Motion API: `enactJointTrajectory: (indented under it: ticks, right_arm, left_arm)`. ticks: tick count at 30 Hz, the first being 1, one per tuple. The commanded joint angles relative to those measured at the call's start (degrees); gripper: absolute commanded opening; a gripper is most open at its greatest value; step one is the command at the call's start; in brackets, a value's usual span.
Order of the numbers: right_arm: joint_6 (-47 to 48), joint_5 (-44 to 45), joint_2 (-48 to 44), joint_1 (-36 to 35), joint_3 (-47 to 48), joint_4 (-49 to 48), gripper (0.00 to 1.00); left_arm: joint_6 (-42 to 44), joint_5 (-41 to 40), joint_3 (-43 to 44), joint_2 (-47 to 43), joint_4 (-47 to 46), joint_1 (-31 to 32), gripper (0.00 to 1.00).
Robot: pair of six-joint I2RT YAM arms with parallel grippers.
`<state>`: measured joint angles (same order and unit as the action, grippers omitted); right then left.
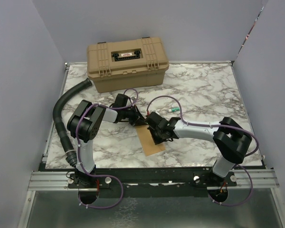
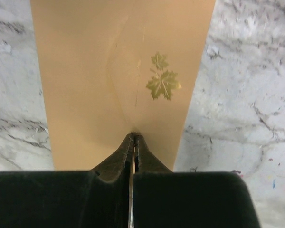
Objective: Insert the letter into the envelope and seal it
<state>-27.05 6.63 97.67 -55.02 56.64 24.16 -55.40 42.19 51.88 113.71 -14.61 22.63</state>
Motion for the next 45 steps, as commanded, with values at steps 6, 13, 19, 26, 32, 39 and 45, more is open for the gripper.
enactJointTrajectory:
  ticks: [6,13,19,26,32,39,45]
  right_arm:
    - [-2.2,0.0,-4.3,0.0,2.9,16.3,0.04]
    - [-3.6,2.7,-9.6,10.6,9.8,13.1,0.13]
    - [-8.6,6.1,-9.9,21.4,11.7,9.6,0.24]
    - [-10.7,5.4,-3.5,29.6,15.3,8.1,0.25]
    - [-11.6,9.6,2.9,31.6,19.1,11.2,0.36]
    - [-7.4,8.0,5.6,31.9,18.7,5.2,0.36]
    - [-10.7,8.3,7.4,32.7,18.2,7.1,0.39]
  left_arm:
    - [7.1,-10.3,-0.1,1.6,8.8,-1.0,0.0]
    - [10.9,-7.9,4.5,-5.9,11.9,-0.6,0.35]
    - [12.8,-10.7,8.0,-11.7,19.1,-0.6,0.55]
    - [13.4,-19.9,6.8,-19.8,21.5,-0.5,0.68]
    - [18.6,-37.4,5.4,-31.6,26.8,-0.6,0.98]
    - [24.9,-50.4,3.8,-41.2,28.7,-1.1,0.99]
    - [27.2,-53.4,3.2,-45.3,28.7,-1.8,0.99]
